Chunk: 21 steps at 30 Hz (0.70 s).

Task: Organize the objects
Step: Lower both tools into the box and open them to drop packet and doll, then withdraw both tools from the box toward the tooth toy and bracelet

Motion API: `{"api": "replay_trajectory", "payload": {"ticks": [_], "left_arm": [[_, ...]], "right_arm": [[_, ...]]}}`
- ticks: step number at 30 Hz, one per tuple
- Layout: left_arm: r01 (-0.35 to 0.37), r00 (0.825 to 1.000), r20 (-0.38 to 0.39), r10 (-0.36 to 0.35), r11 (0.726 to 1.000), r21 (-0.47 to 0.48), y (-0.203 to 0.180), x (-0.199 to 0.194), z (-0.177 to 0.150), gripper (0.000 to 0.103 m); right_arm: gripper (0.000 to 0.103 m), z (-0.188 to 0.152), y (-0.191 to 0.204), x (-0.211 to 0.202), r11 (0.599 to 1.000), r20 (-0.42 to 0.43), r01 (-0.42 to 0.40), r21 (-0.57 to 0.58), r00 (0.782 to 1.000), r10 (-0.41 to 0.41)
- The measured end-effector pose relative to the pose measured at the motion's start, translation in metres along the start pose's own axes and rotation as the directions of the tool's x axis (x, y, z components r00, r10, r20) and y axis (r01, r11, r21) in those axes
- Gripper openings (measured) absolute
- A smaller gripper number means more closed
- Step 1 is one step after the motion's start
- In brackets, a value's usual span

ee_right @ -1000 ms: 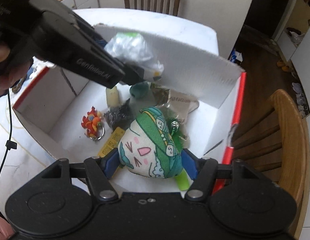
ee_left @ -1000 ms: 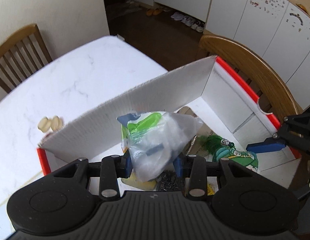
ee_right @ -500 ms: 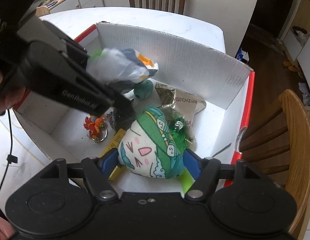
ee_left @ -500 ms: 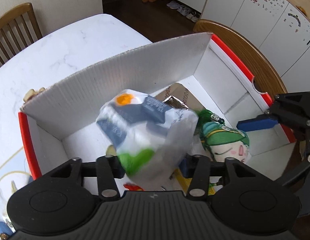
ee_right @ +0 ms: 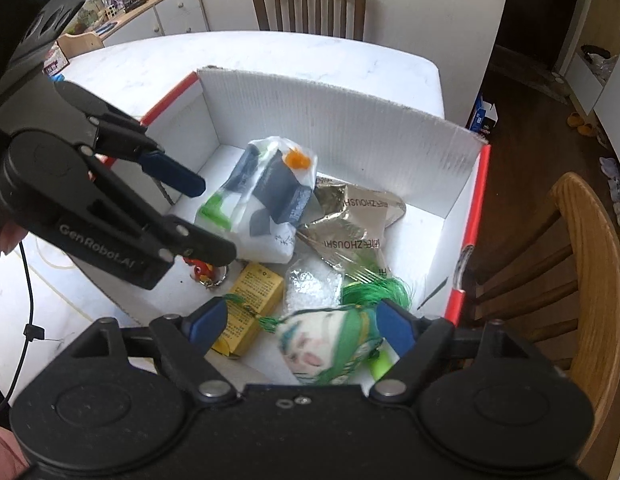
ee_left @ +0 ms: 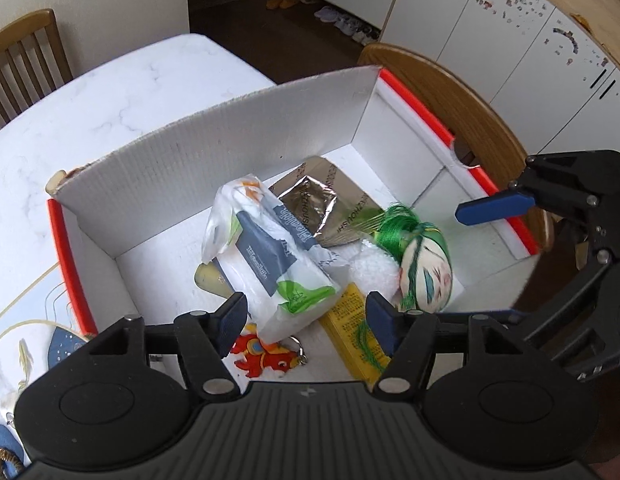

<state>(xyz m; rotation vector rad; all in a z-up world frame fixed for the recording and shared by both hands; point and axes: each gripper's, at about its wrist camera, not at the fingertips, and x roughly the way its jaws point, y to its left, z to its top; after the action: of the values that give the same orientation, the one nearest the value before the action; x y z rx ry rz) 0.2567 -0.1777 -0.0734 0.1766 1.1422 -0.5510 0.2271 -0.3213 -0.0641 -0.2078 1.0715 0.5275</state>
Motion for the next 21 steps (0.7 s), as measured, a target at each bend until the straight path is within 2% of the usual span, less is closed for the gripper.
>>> {"api": "replay_trajectory", "payload": {"ticks": [11,21], "left_arm": [[-0.008,0.992,0.129,0.009,1.000,-0.011,0.003,-0.052,-0.019,0.065],[-0.015,0.978,0.206,0.031,0.997,-0.081,0.034,-0.098,-0.053,0.065]], "right_arm": [[0.085,0.007,0.013,-0.041,1.000,0.099,-0.011,0.012,0.995,0.009],[0.087,0.022,0.049,-0.065,1.000,0.181,-0.029,0.013,0.983,0.026]]}}
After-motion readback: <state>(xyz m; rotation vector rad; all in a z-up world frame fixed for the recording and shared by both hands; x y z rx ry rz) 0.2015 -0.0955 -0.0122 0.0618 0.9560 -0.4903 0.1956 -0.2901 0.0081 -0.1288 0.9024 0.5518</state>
